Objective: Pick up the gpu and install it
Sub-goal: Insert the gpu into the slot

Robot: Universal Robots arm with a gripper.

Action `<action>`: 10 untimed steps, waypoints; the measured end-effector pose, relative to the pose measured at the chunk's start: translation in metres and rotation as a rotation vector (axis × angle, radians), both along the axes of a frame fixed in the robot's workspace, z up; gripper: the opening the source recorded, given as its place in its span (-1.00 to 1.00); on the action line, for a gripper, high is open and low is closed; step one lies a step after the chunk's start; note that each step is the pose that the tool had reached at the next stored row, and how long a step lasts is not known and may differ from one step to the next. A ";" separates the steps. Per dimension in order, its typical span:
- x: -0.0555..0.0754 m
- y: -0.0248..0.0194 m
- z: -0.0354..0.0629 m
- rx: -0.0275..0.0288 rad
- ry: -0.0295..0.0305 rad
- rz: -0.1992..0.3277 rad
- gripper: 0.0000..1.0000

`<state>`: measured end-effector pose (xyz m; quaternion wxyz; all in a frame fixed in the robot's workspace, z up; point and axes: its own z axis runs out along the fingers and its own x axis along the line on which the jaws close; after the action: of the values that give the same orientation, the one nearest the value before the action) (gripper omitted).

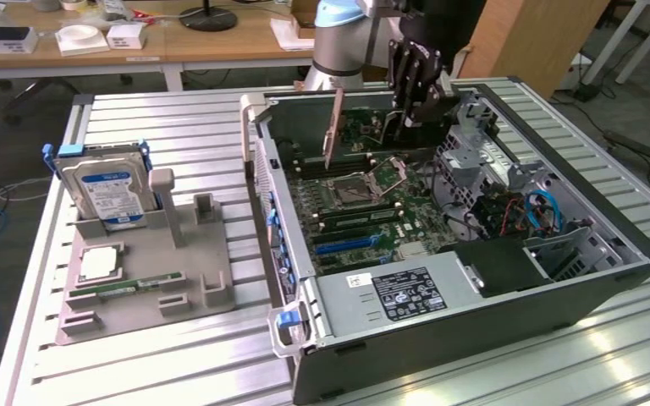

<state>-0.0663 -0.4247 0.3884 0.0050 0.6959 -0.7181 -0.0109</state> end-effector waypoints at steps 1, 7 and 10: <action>-0.001 0.0000 -0.0003 0.0001 -0.0001 0.000 -0.46; -0.005 0.0000 -0.0020 0.0000 0.0000 0.000 -0.46; -0.007 0.0000 -0.0032 0.0002 -0.0001 0.000 -0.46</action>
<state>-0.0729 -0.4247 0.3852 0.0049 0.6959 -0.7181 -0.0109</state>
